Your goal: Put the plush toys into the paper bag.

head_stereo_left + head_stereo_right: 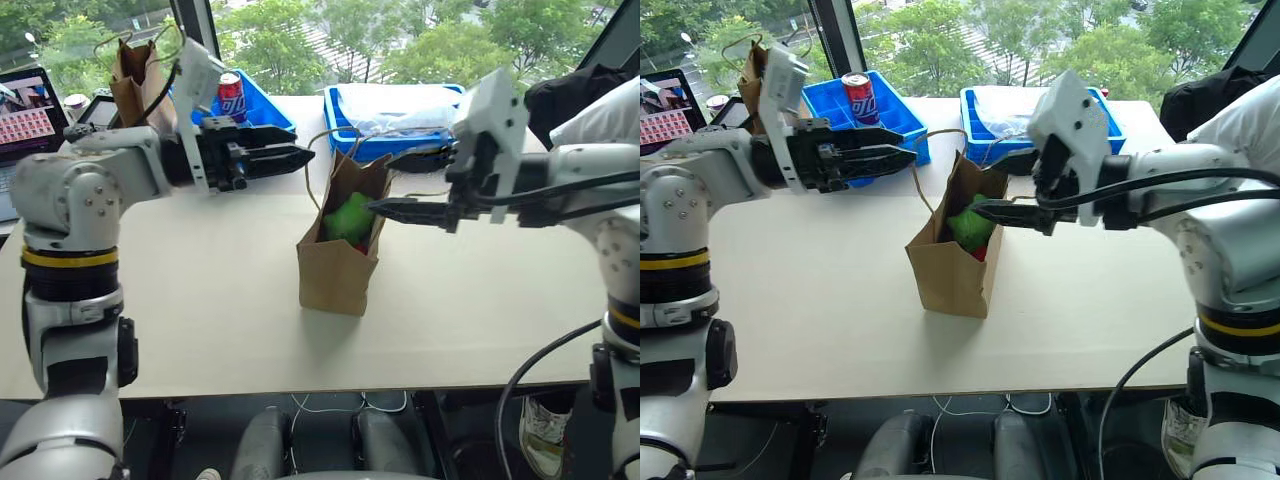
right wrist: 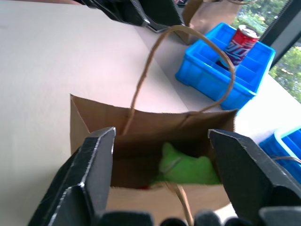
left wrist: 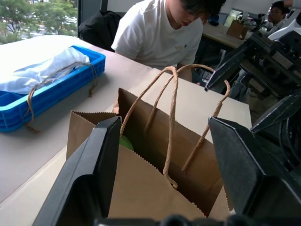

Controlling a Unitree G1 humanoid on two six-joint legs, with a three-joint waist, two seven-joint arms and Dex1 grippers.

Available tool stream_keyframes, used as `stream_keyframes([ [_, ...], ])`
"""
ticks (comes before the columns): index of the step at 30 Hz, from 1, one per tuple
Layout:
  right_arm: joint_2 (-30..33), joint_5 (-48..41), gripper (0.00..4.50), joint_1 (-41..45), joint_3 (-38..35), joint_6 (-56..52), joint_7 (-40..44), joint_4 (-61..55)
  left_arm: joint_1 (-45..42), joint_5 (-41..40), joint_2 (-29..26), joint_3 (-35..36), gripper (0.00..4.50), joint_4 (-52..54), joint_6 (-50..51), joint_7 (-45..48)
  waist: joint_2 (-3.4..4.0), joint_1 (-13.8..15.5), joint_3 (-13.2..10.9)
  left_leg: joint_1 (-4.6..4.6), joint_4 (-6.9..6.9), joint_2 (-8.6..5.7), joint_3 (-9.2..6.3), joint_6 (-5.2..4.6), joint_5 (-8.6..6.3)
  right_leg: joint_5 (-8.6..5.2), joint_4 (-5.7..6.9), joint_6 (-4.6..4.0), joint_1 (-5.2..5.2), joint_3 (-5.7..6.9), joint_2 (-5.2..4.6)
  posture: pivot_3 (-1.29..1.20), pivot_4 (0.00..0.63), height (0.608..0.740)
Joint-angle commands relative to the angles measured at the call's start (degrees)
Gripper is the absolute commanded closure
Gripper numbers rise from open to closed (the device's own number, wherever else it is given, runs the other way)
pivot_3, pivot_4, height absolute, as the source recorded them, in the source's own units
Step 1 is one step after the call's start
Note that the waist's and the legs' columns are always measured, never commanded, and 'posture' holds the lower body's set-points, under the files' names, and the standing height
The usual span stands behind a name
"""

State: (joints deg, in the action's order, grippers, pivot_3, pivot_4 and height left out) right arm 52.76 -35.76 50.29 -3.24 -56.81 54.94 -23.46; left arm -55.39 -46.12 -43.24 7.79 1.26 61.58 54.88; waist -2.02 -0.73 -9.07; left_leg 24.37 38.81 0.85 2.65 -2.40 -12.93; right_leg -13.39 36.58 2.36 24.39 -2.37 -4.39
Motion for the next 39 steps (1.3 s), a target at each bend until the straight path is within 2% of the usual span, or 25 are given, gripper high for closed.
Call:
stream_keyframes([
  [1,6.4,-5.8,0.00,-0.5,-6.4,-2.0,5.7,-1.3,5.2,-0.4,-7.6,1.2,0.07,1.3,-3.5,10.8,0.03,-0.2,0.0,-0.01,-0.03,0.00,0.01,0.00,0.00,0.00,-0.01,0.00,0.00,-0.01,0.00,0.00,0.150,0.740],
  [4,10.9,-7.0,0.00,-4.3,-7.3,-2.6,7.8,-1.8,13.1,3.4,-12.9,0.0,0.07,3.8,-13.2,20.0,0.03,-0.3,0.0,-0.10,-0.09,0.07,0.13,-0.04,-0.03,-0.07,-0.01,-0.10,0.00,-0.01,0.00,0.00,0.150,0.740],
  [7,14.5,-3.3,0.00,-11.0,-3.8,0.0,8.3,-3.3,20.9,5.7,-14.8,-1.4,0.07,6.1,-17.5,23.3,0.03,-0.1,0.0,-0.11,-0.10,0.11,0.22,-0.03,-0.03,-0.10,-0.12,-0.16,-0.03,-0.02,-0.04,0.00,0.150,0.740],
  [8,15.1,-2.2,0.50,-12.8,-2.7,0.9,8.3,-3.6,22.5,6.7,-14.8,-2.0,0.00,6.9,-18.9,23.3,0.03,0.0,0.0,-0.12,-0.10,0.11,0.26,-0.03,-0.03,-0.10,-0.12,-0.16,-0.03,-0.03,-0.08,0.00,0.150,0.740],
  [10,14.9,1.8,0.97,-15.6,0.4,3.8,6.1,-3.3,24.1,7.8,-13.2,-3.0,0.00,8.4,-19.7,20.9,0.03,0.3,0.0,-0.12,-0.05,0.11,0.28,-0.03,-0.03,-0.10,-0.18,-0.17,-0.06,-0.02,-0.15,0.00,0.150,0.740],
  [11,13.8,4.1,1.41,-16.6,2.2,5.3,4.4,-3.1,24.4,7.4,-11.8,-3.2,0.00,9.3,-19.3,19.4,0.03,0.5,0.0,-0.06,-0.02,0.10,0.29,-0.04,-0.03,-0.10,-0.23,-0.17,-0.04,-0.02,-0.16,0.00,0.150,0.740],
  [15,7.2,9.2,2.77,-17.7,6.6,9.0,-1.5,-2.2,25.9,6.5,-8.3,-3.6,0.00,13.7,-17.8,15.0,0.02,0.5,0.0,0.01,0.07,0.10,0.36,-0.08,-0.03,-0.05,-0.36,-0.10,-0.05,-0.07,-0.14,0.00,0.150,0.740],
  [16,5.2,9.7,3.18,-17.5,7.2,9.6,-2.7,-1.9,26.3,6.1,-7.2,-3.7,0.00,14.6,-17.0,13.6,0.02,0.5,0.0,0.02,0.05,0.10,0.37,-0.11,-0.05,-0.04,-0.35,-0.08,-0.02,-0.09,-0.12,0.00,0.150,0.740],
  [18,2.3,10.4,3.67,-17.2,7.8,10.0,-4.2,-1.4,26.8,5.7,-5.7,-3.9,0.00,15.9,-16.1,11.6,0.02,0.4,0.0,0.02,0.02,0.11,0.36,-0.15,-0.07,-0.01,-0.33,-0.05,-0.01,-0.09,-0.06,0.00,0.150,0.740],
  [20,-1.3,10.7,4.45,-16.8,8.8,10.7,-5.3,-1.0,27.0,5.7,-2.9,-5.0,0.00,17.5,-14.9,8.1,0.02,0.4,0.0,0.04,0.02,0.11,0.33,-0.18,-0.09,-0.02,-0.29,-0.04,0.00,-0.08,-0.03,0.00,0.150,0.740],
  [23,-7.3,10.7,4.45,-16.2,10.3,12.2,-7.1,-0.8,25.9,4.0,2.8,-6.0,0.00,19.3,-11.2,1.1,0.01,0.4,0.0,0.03,0.02,0.08,0.31,-0.19,-0.10,0.00,-0.30,-0.01,-0.04,-0.08,-0.04,0.00,0.150,0.740],
  [27,-12.5,11.4,4.45,-15.2,12.8,13.4,-8.0,-1.9,25.2,3.1,4.4,-7.4,0.00,21.7,-8.3,-1.4,0.00,0.4,0.0,0.04,0.11,0.07,0.24,-0.20,-0.10,0.04,-0.30,0.05,-0.10,-0.07,-0.03,0.00,0.150,0.740],
  [34,-18.0,13.0,4.45,-14.6,16.9,13.8,-9.0,-1.7,23.3,3.1,7.5,-8.8,0.00,22.1,-6.0,-6.7,0.00,0.3,0.0,-0.01,0.11,0.05,0.22,-0.19,-0.10,0.05,-0.27,0.05,-0.12,-0.06,-0.03,0.00,0.150,0.740],
  [39,-22.3,15.3,4.45,-11.7,19.0,15.0,-10.4,2.2,23.0,2.7,9.1,-9.3,0.00,23.3,-5.1,-9.0,0.00,0.1,0.0,-0.03,0.10,0.05,0.21,-0.18,-0.09,0.05,-0.24,0.04,-0.12,-0.06,-0.02,0.00,0.150,0.740],
])
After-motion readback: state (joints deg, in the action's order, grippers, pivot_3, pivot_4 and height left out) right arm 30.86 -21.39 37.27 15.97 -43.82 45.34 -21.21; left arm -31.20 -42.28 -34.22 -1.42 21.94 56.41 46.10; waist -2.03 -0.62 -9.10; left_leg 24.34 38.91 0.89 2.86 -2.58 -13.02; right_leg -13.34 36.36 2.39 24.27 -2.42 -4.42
